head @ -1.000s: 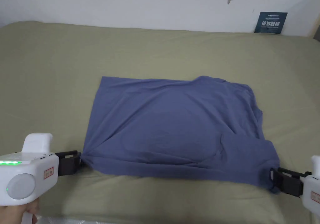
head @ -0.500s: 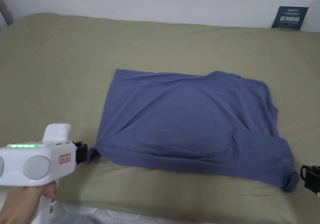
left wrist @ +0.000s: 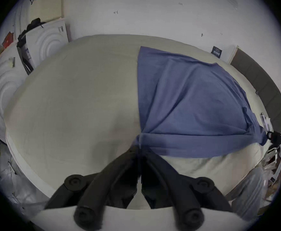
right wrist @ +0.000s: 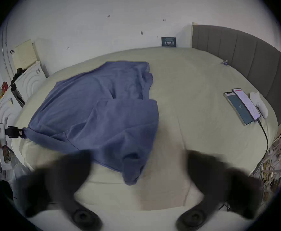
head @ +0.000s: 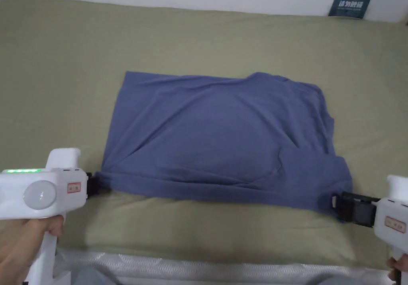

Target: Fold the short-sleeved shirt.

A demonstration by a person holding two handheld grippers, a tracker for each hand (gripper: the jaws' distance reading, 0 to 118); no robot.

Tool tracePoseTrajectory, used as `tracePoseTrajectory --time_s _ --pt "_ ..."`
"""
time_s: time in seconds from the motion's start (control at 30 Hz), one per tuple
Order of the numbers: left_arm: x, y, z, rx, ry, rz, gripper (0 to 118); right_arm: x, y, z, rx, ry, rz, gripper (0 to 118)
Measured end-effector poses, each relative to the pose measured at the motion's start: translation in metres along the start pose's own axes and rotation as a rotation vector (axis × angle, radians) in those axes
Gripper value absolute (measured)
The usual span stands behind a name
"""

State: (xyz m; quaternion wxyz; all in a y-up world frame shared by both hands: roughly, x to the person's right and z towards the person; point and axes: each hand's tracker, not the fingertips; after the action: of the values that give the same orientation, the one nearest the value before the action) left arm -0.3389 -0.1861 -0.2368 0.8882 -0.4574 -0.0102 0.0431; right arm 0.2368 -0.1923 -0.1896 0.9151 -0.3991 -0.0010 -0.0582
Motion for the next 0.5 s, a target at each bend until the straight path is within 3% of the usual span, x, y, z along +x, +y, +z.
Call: tracePoseTrajectory --time_s 0.03,0.1,0.13,0.17,0.2,0.5 --pt "-0.004 0.004 -0.012 0.003 0.015 -0.014 3 0.002 0.004 0.005 0.09 0.016 -0.009 112" --pt "-0.009 0.008 -0.014 0.0 -0.001 0.002 3 0.004 0.008 -0.002 -0.008 -0.003 0.025 98" --pt "-0.012 0.01 -0.015 0.0 -0.004 0.006 3 0.007 -0.002 -0.021 -0.007 0.004 0.019 82" --pt "-0.004 0.005 -0.009 0.002 -0.001 0.005 3 0.01 -0.003 -0.028 -0.013 0.002 0.017 52" --pt "-0.004 0.005 -0.008 0.007 0.005 0.001 3 0.012 -0.003 -0.034 -0.039 -0.01 0.025 2" --pt "-0.003 0.038 0.008 0.069 -0.002 -0.022 3 0.005 0.046 -0.003 0.055 0.008 0.067 2"
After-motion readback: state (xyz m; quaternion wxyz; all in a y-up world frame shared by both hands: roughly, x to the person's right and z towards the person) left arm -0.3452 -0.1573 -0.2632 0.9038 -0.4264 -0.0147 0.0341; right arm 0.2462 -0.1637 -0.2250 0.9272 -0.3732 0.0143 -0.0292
